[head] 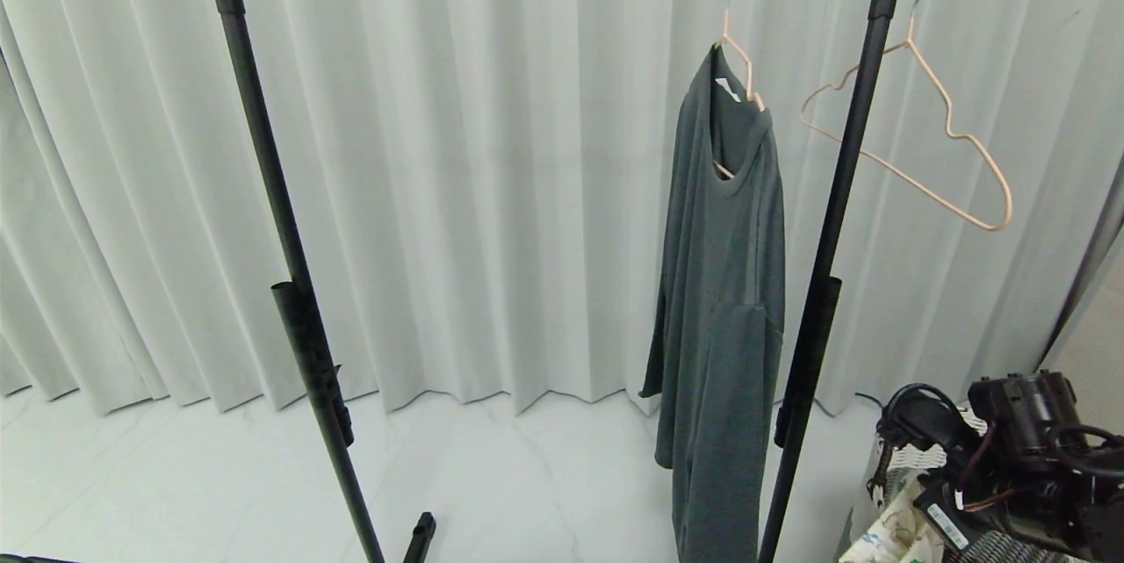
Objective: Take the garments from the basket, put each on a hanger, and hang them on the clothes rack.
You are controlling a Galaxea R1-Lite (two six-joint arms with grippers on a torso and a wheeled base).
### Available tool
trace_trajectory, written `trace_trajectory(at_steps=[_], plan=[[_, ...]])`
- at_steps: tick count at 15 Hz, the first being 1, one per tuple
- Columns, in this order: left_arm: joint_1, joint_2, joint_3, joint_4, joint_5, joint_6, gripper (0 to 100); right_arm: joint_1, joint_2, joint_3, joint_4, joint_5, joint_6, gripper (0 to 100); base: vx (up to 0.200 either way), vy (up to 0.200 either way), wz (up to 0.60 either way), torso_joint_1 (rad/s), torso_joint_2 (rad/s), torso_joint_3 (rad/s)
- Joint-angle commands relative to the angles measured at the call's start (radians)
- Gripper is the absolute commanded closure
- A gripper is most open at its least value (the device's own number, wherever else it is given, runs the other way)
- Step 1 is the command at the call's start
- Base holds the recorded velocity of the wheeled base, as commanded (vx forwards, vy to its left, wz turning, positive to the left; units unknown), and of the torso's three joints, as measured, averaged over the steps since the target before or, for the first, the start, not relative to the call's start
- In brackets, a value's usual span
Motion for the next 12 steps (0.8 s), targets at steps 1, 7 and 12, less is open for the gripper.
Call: trace_trajectory(at_steps=[1,7,12], plan=[[0.000,0.001,0.000,0.000,0.001,0.000,0,0.040,-0.119,-0.001,0.007,0.000,0.000,100,-0.200,0.000,0.00,0.017,0.00,-0.007],[0.000,-0.001,0.000,0.000,-0.033,-0.013,0,0.206,-0.294,-0.087,0.184,-0.001,0.000,100,-0.200,0.000,0.00,-0.001,0.00,0.000],[0.000,-0.010,0.000,0.000,-0.035,-0.020,0,0.310,-0.352,-0.268,0.403,0.000,0.001,100,-0.200,0.000,0.00,0.000,0.00,0.001]])
